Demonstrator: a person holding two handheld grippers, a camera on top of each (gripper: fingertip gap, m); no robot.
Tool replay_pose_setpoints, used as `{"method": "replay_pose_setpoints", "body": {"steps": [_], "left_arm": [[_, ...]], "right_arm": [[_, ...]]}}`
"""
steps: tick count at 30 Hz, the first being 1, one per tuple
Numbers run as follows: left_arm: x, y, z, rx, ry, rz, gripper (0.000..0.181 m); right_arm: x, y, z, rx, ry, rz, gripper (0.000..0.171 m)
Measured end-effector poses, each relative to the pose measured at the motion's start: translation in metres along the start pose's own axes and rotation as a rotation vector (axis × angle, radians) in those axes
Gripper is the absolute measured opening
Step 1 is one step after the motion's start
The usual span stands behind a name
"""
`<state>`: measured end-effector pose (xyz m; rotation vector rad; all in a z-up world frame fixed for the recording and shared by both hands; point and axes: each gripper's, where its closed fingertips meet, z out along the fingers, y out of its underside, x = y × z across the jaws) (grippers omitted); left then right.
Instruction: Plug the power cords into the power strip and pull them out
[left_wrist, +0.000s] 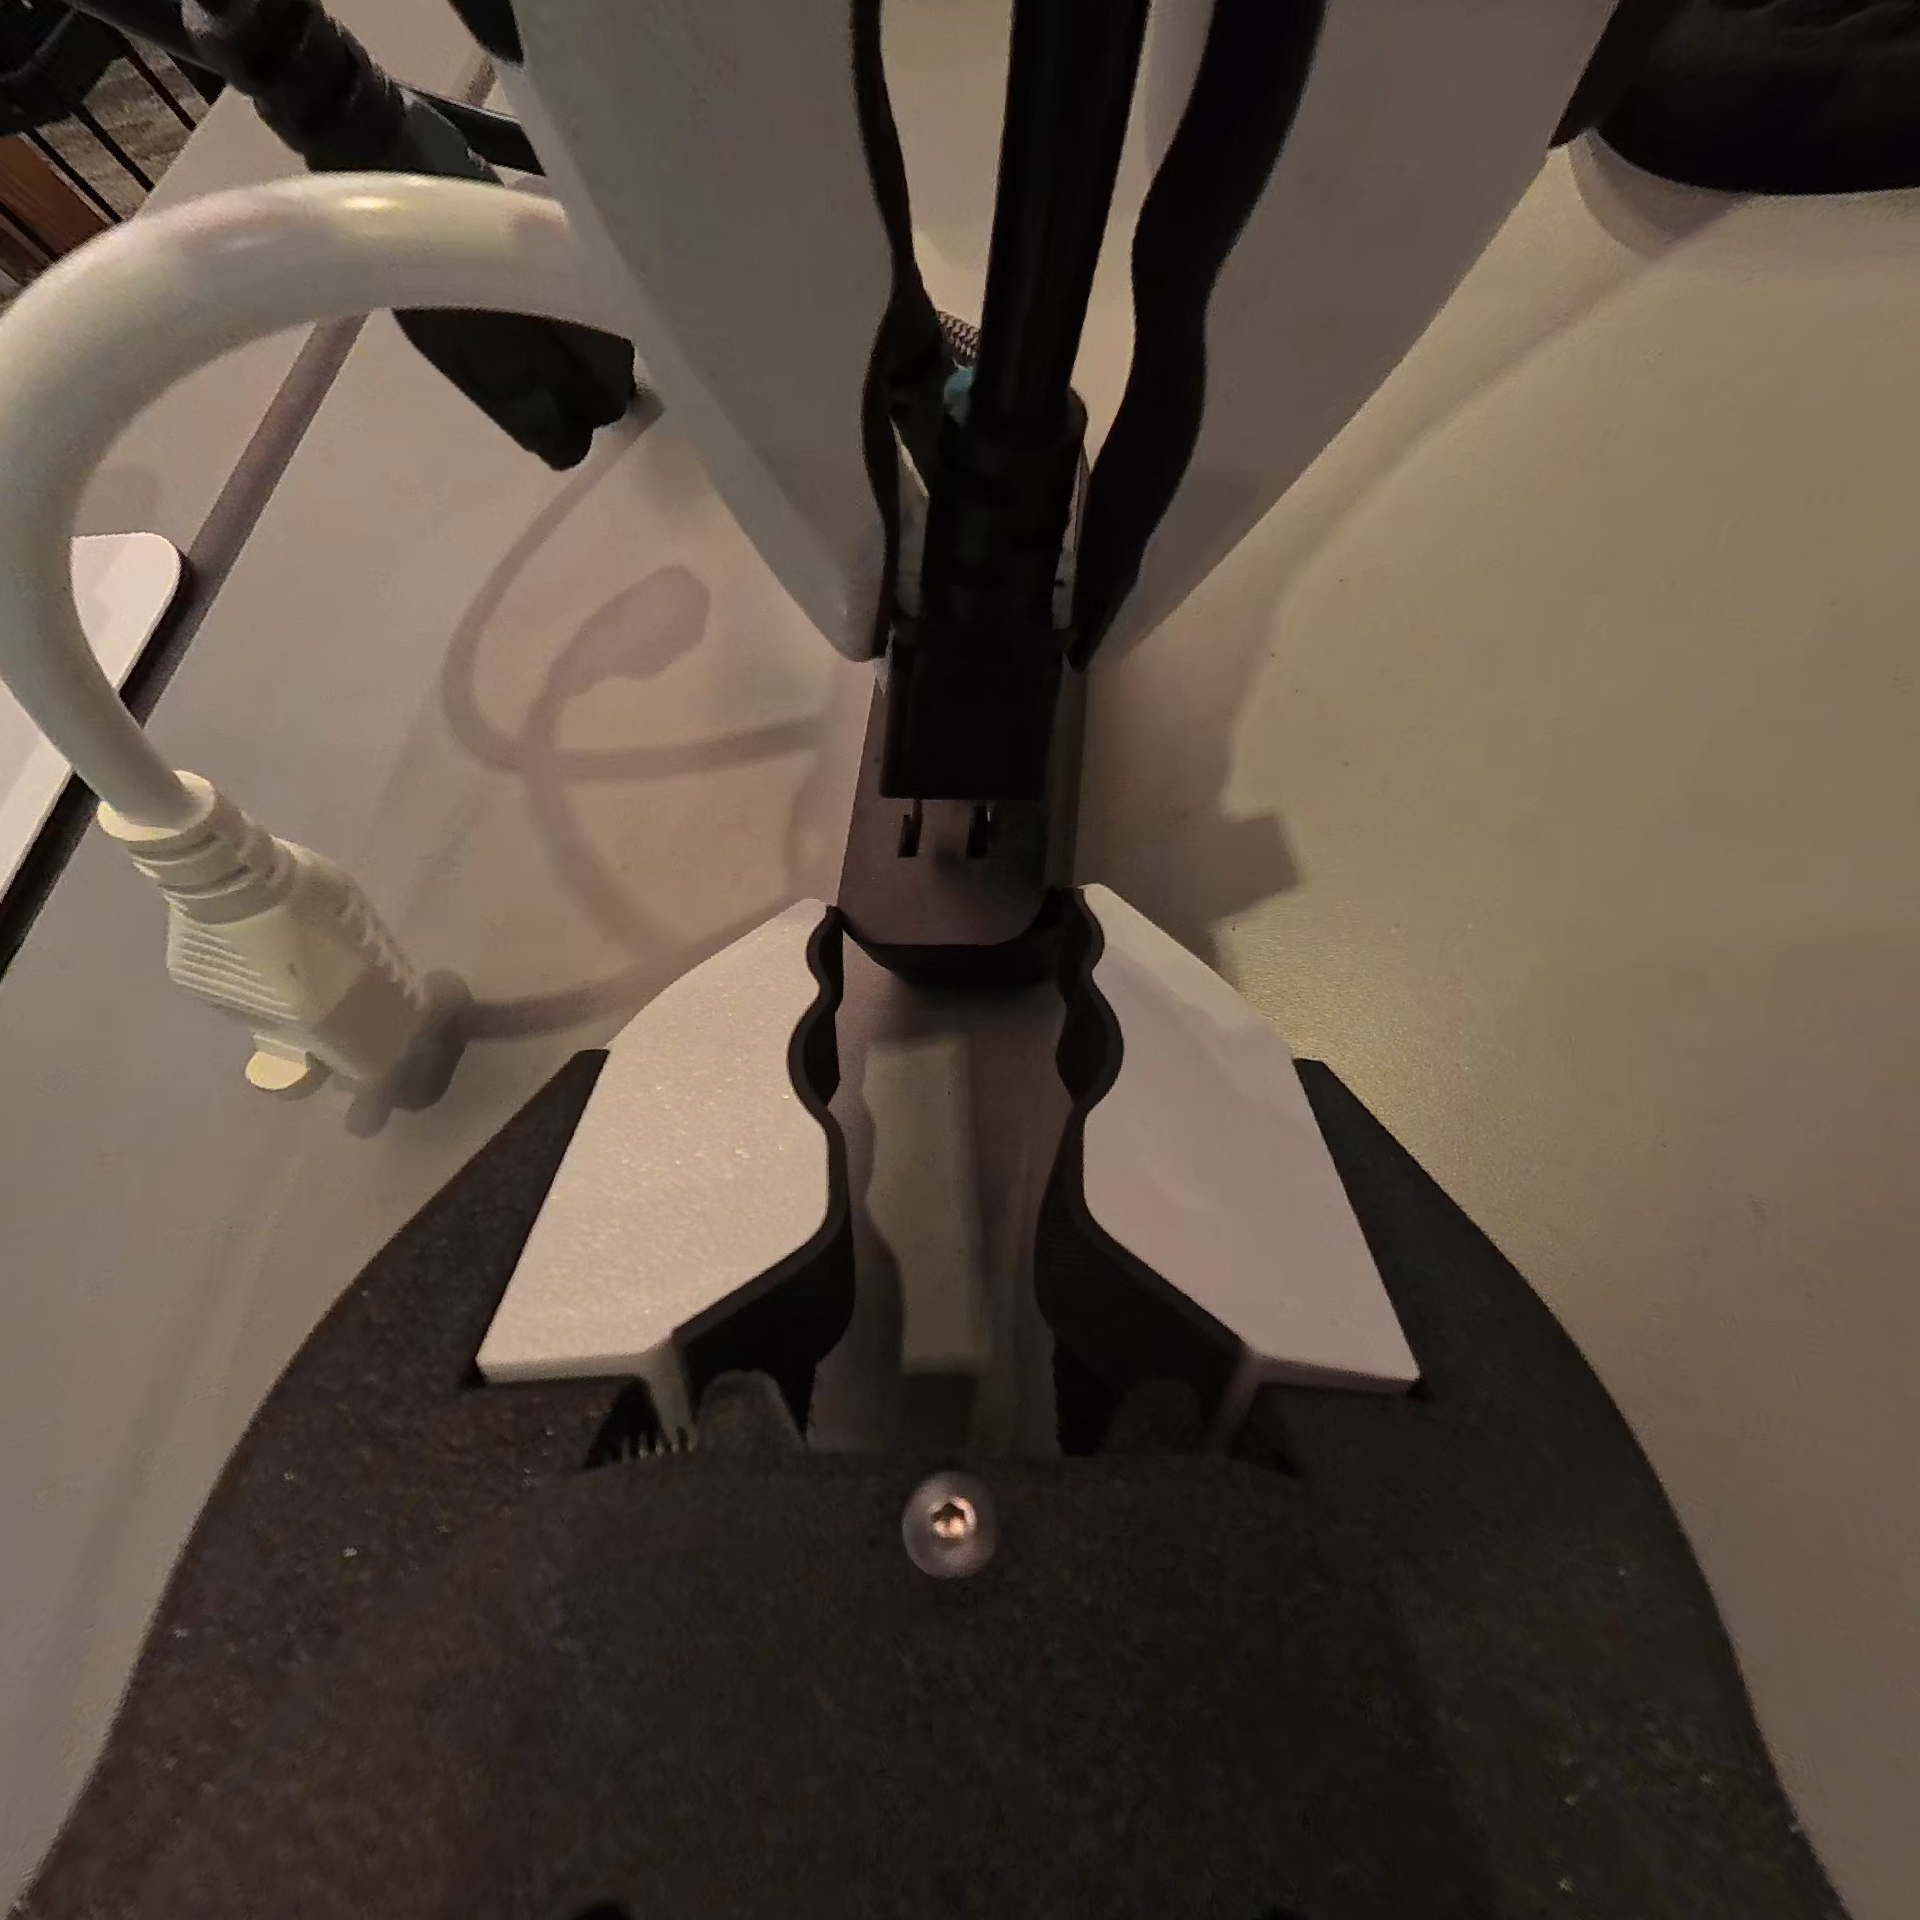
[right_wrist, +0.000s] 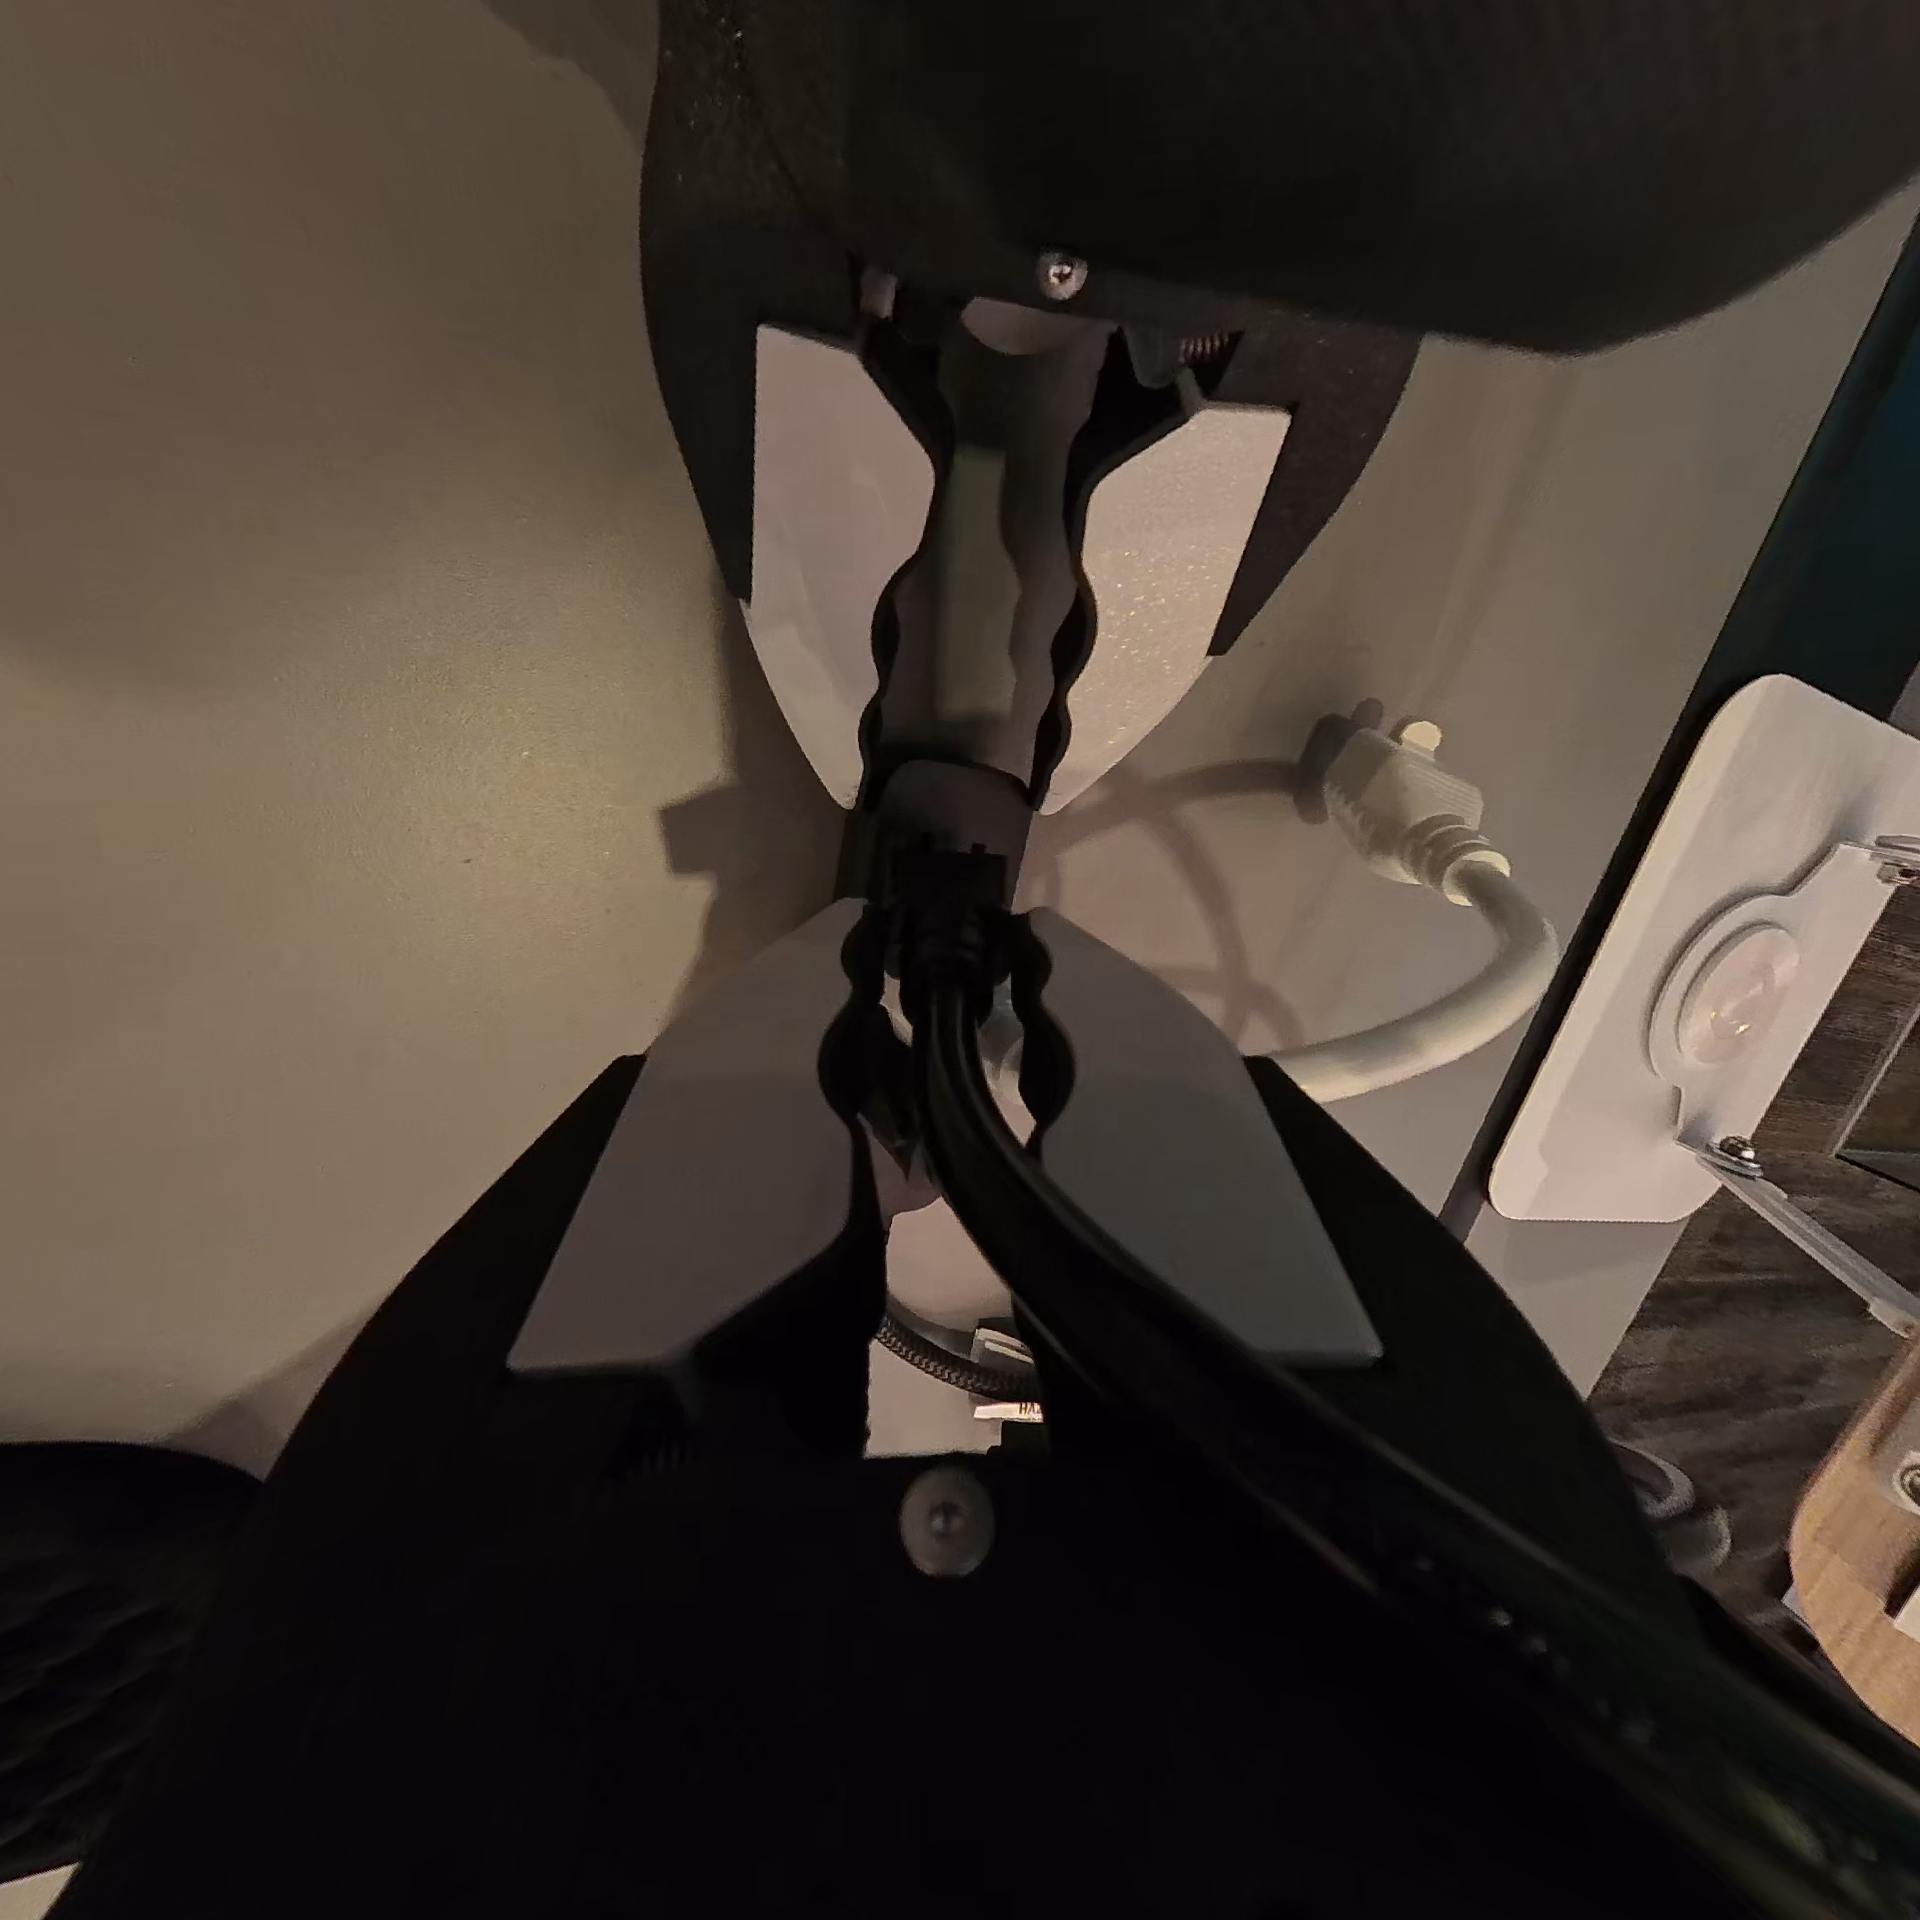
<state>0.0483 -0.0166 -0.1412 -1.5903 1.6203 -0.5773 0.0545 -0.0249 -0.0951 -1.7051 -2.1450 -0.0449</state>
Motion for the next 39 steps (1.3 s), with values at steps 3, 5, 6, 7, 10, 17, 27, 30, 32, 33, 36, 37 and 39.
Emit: {"method": "replay_pose_setpoints", "body": {"steps": [3, 5, 6, 7, 10, 17, 27, 30, 32, 33, 36, 37, 39], "left_arm": [[0.000, 0.000, 0.000, 0.000, 0.000, 0.000, 0.039], [0.000, 0.000, 0.000, 0.000, 0.001, 0.001, 0.039], [0.000, 0.000, 0.000, 0.000, 0.001, 0.001, 0.039], [0.000, 0.000, 0.000, 0.000, 0.001, 0.001, 0.039], [0.000, 0.000, 0.000, 0.000, 0.000, 0.003, 0.039], [0.000, 0.000, 0.000, 0.000, -0.004, 0.009, 0.039], [0.000, 0.000, 0.000, 0.001, 0.006, -0.001, 0.039], [0.000, 0.000, 0.000, 0.001, 0.009, -0.006, 0.039], [0.000, 0.000, 0.001, 0.000, 0.006, 0.000, 0.039], [0.000, 0.000, 0.001, -0.001, -0.002, 0.011, 0.039], [0.000, 0.000, 0.001, -0.004, -0.018, 0.032, 0.040], [0.000, 0.000, 0.001, -0.003, -0.016, 0.029, 0.039], [0.000, 0.000, 0.001, -0.002, -0.011, 0.020, 0.039]], "right_arm": [[0.000, 0.000, 0.000, -0.002, 0.002, 0.002, 0.024], [0.000, 0.000, 0.000, -0.001, 0.002, 0.001, 0.024], [0.000, 0.000, 0.000, -0.001, 0.002, 0.002, 0.024], [0.000, 0.000, 0.000, -0.001, 0.003, 0.004, 0.024], [0.000, 0.000, 0.000, -0.002, 0.007, 0.004, 0.024], [-0.001, 0.000, 0.000, 0.000, 0.023, 0.020, 0.024], [-0.001, 0.001, 0.000, 0.009, 0.013, 0.043, 0.024], [0.000, 0.001, -0.001, 0.012, -0.009, 0.042, 0.024], [0.003, -0.002, -0.005, 0.037, -0.029, 0.055, 0.024], [0.004, -0.005, -0.007, 0.055, -0.044, 0.069, 0.024], [0.005, -0.007, -0.012, 0.069, -0.120, 0.103, 0.024], [0.005, -0.008, -0.012, 0.067, -0.138, 0.105, 0.024], [0.007, -0.007, -0.012, 0.047, -0.157, 0.113, 0.024]]}}
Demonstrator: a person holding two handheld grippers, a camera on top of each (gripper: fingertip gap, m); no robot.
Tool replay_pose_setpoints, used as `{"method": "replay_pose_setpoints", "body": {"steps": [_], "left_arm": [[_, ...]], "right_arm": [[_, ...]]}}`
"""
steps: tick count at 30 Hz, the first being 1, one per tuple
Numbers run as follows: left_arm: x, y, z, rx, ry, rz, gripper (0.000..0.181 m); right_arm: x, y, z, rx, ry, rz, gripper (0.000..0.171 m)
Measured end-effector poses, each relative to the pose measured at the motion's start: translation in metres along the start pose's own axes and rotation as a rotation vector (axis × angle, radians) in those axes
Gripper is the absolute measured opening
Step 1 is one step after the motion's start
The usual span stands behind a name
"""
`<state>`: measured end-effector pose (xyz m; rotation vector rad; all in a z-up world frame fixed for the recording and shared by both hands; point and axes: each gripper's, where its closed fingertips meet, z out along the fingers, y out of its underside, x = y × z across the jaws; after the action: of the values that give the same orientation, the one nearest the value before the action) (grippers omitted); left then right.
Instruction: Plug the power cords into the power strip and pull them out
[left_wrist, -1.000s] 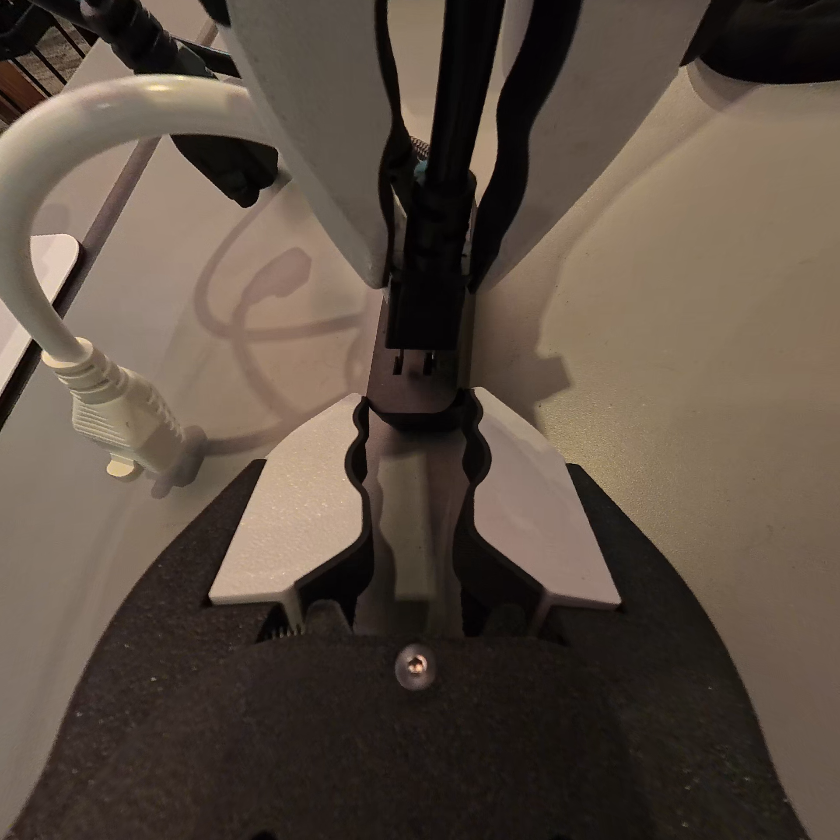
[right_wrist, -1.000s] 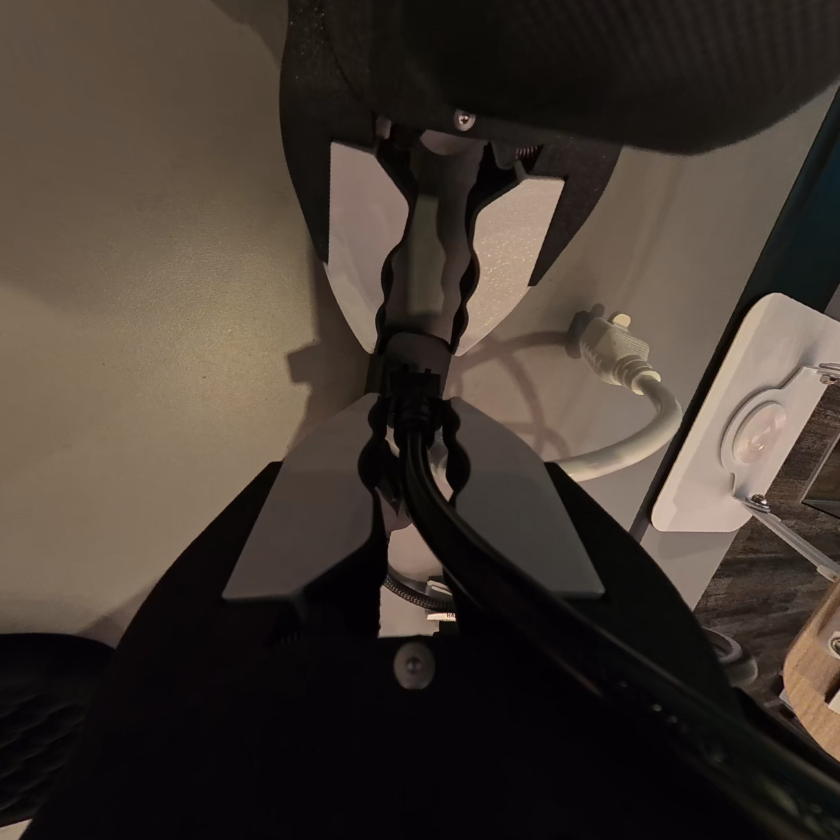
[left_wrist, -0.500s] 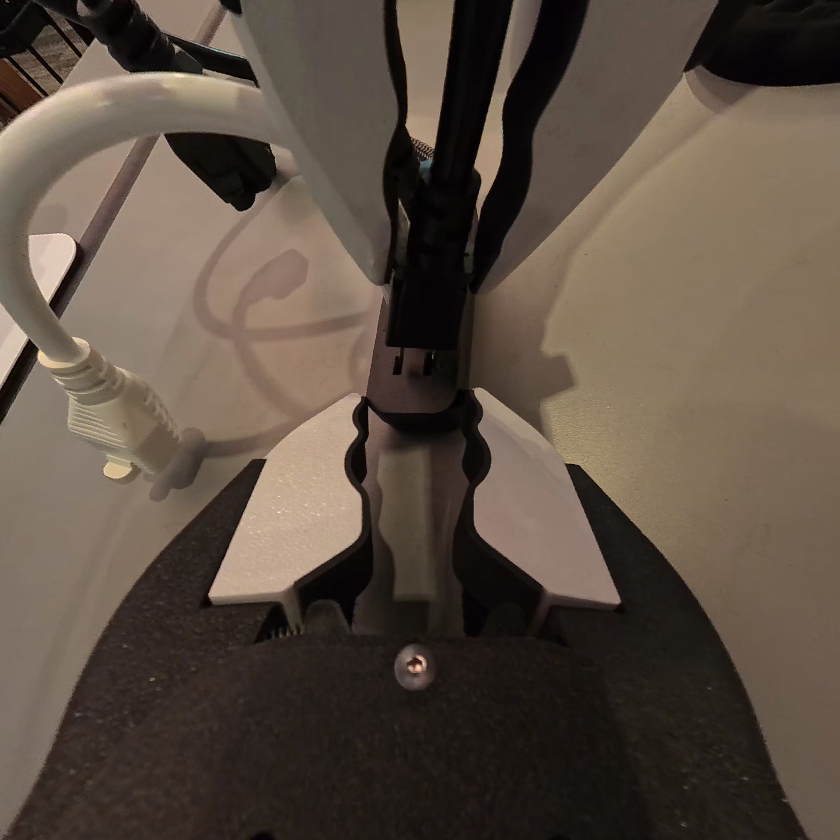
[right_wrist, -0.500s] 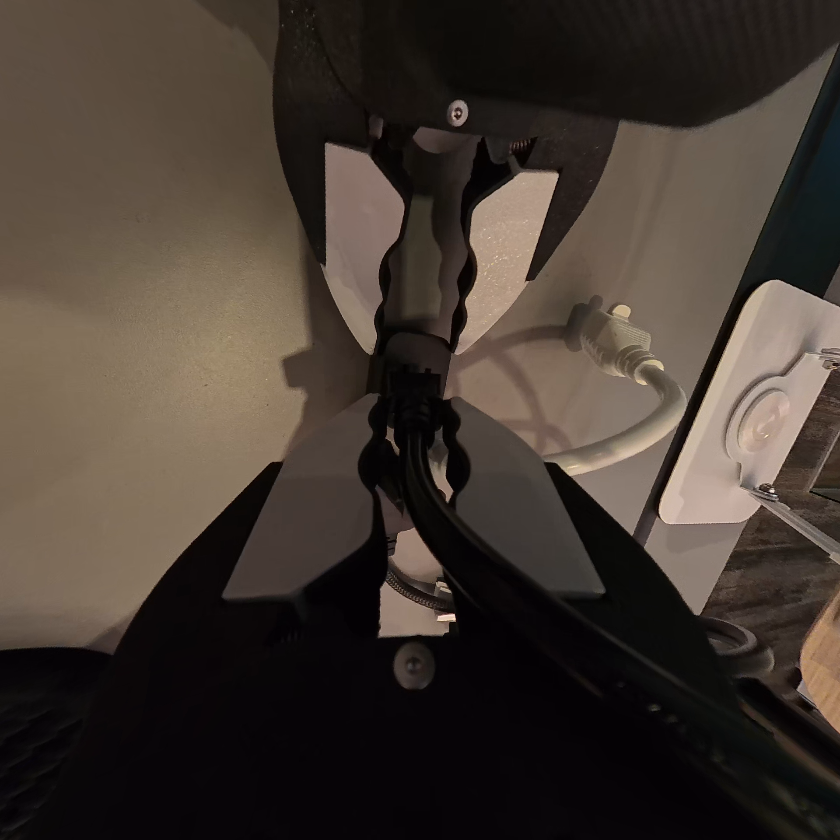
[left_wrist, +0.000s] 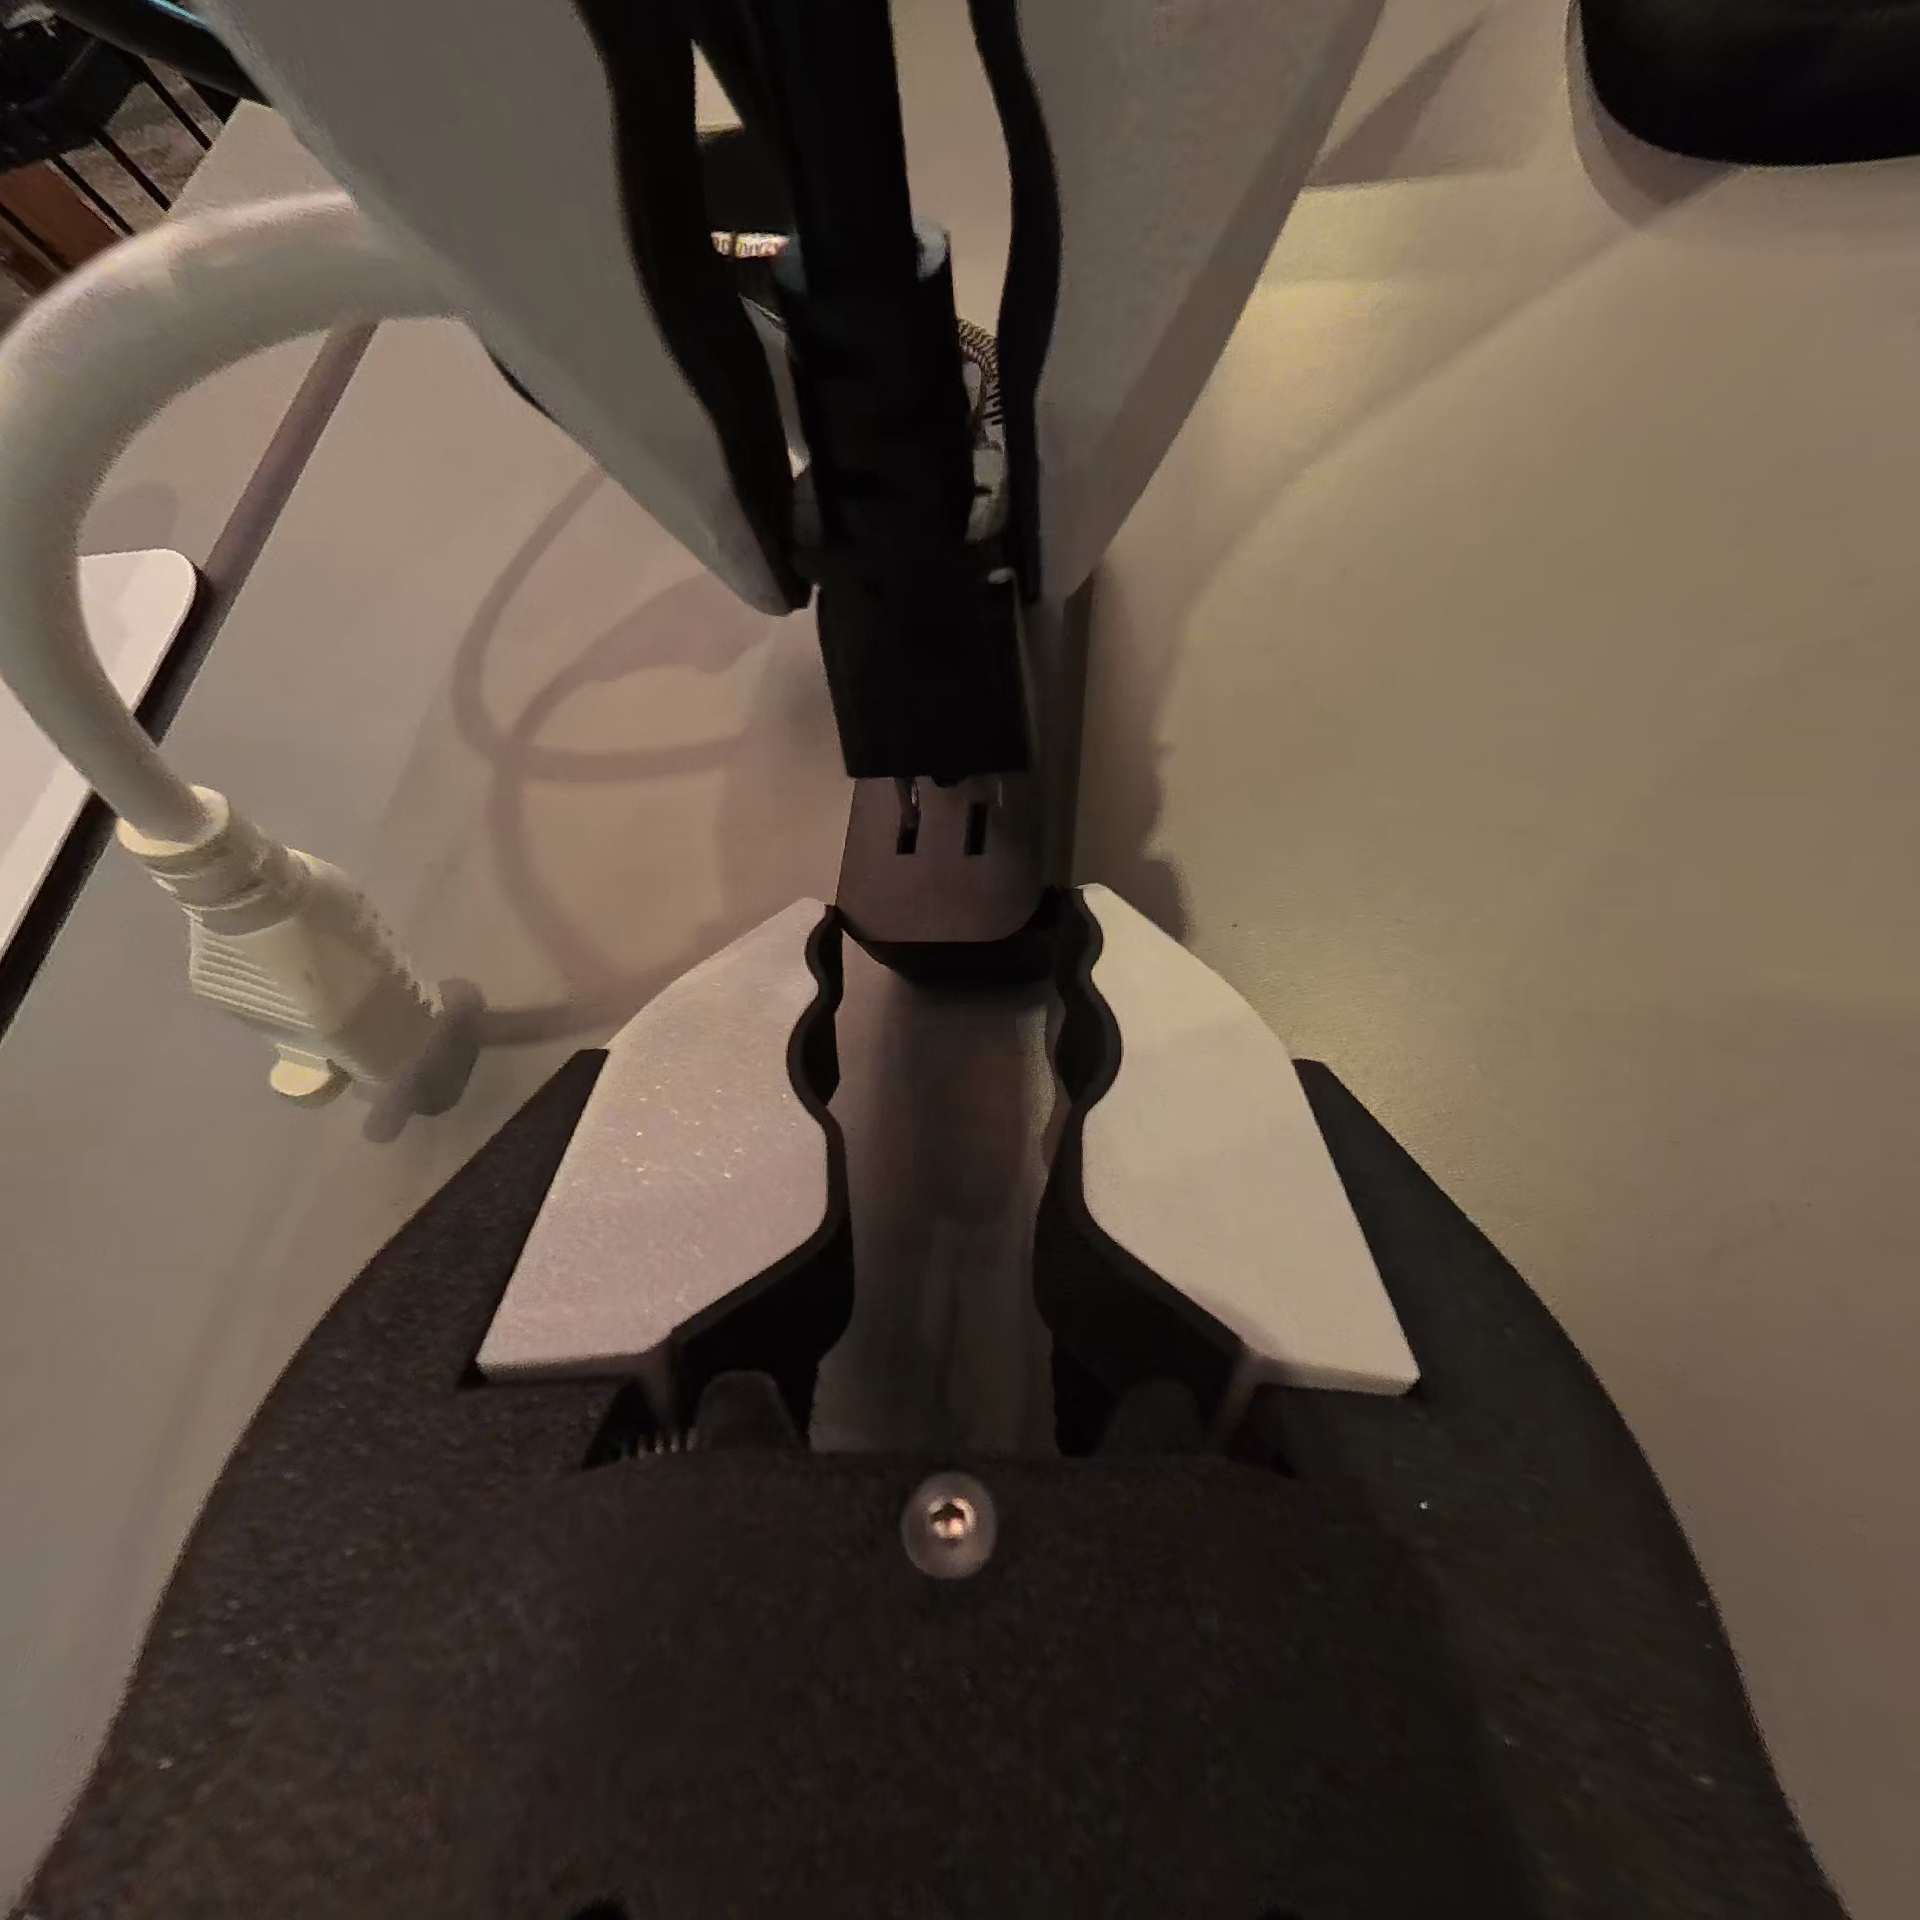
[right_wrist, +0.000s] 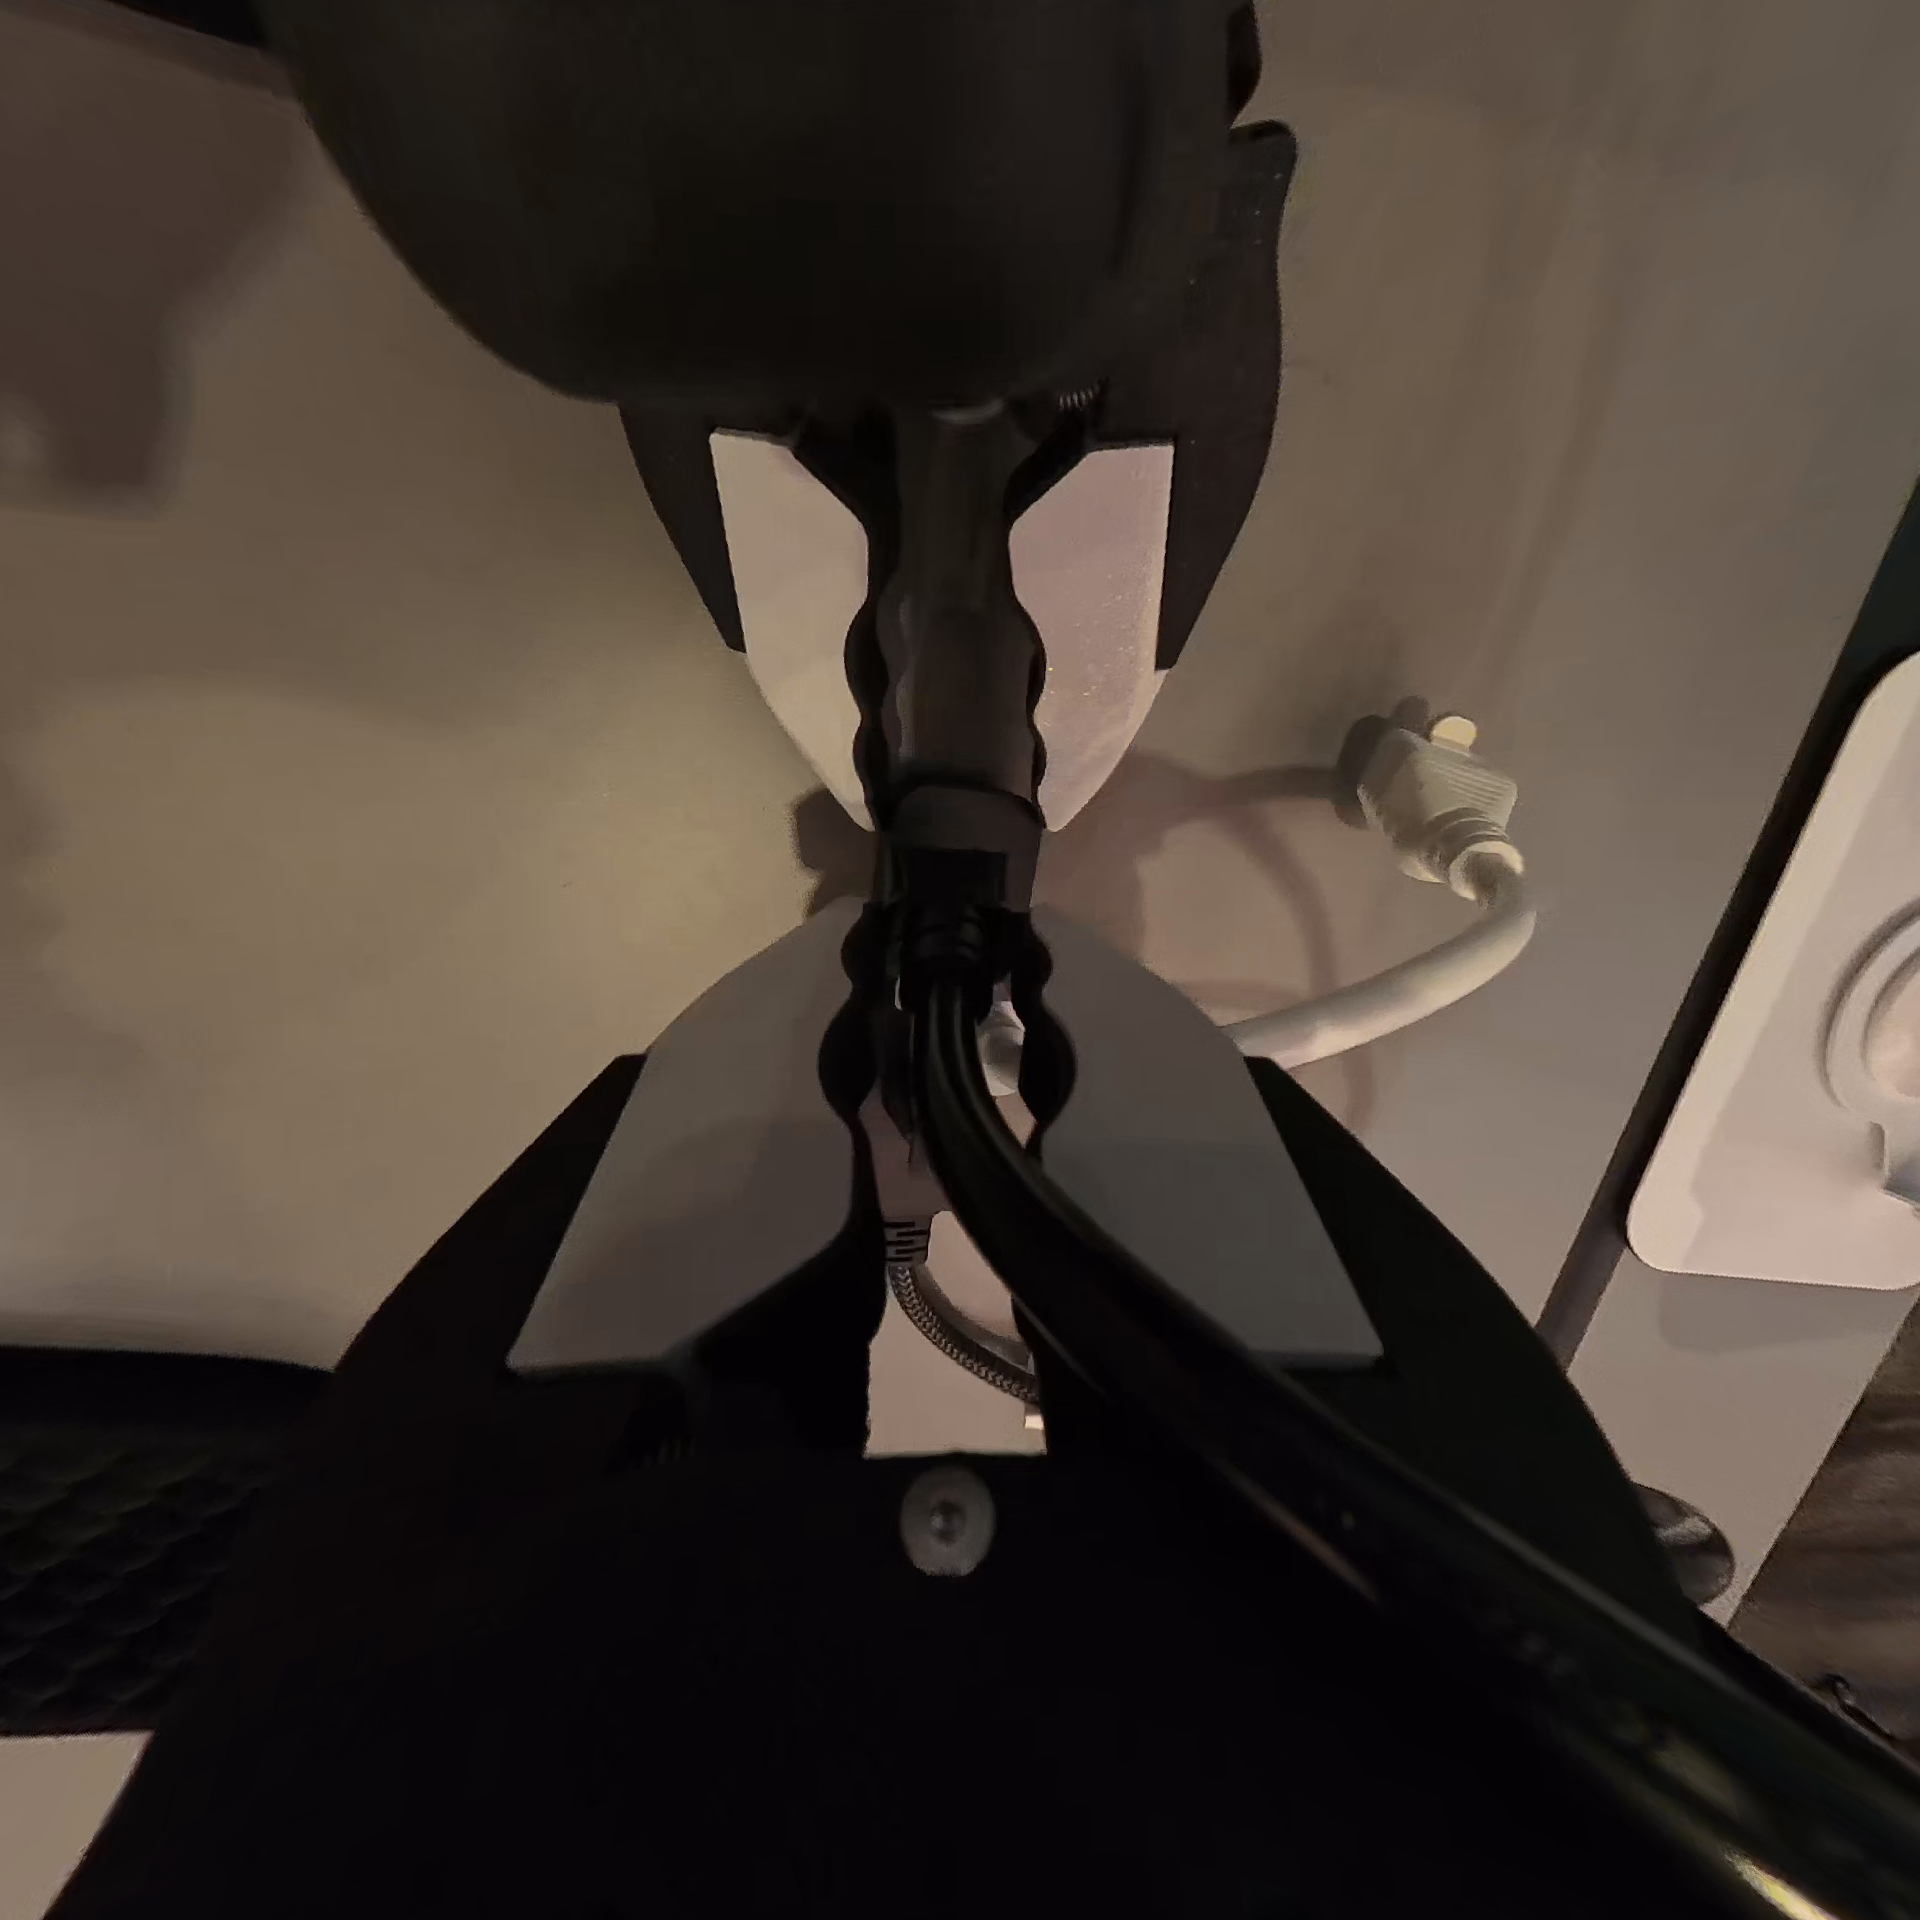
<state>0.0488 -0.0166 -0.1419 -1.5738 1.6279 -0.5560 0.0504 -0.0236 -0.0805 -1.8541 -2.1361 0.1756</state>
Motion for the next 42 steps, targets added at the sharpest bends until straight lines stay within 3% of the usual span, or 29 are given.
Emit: {"method": "replay_pose_setpoints", "body": {"steps": [10, 17, 21, 25, 31, 37, 42], "left_arm": [[0.000, 0.001, 0.000, -0.005, -0.026, 0.043, 0.040], [0.001, 0.001, 0.000, -0.005, -0.023, 0.049, 0.040], [0.001, 0.000, 0.000, 0.000, -0.016, 0.034, 0.039], [0.001, 0.001, 0.000, -0.004, -0.025, 0.048, 0.039], [0.001, 0.001, 0.000, -0.004, -0.020, 0.043, 0.039], [0.001, 0.001, 0.000, -0.003, -0.014, 0.040, 0.039], [0.001, 0.000, 0.000, 0.000, -0.008, 0.031, 0.039]], "right_arm": [[0.005, -0.003, -0.004, -0.061, 0.096, -0.072, 0.024], [0.002, -0.008, -0.002, -0.027, 0.012, -0.206, 0.025], [0.006, -0.007, -0.003, -0.011, -0.046, -0.177, 0.025], [0.019, -0.002, -0.007, -0.061, -0.009, -0.238, 0.024], [0.014, -0.017, -0.022, 0.066, -0.139, -0.297, 0.024], [0.010, -0.003, -0.009, -0.017, -0.176, -0.400, 0.025], [0.010, 0.000, -0.008, -0.050, -0.227, -0.343, 0.024]]}}
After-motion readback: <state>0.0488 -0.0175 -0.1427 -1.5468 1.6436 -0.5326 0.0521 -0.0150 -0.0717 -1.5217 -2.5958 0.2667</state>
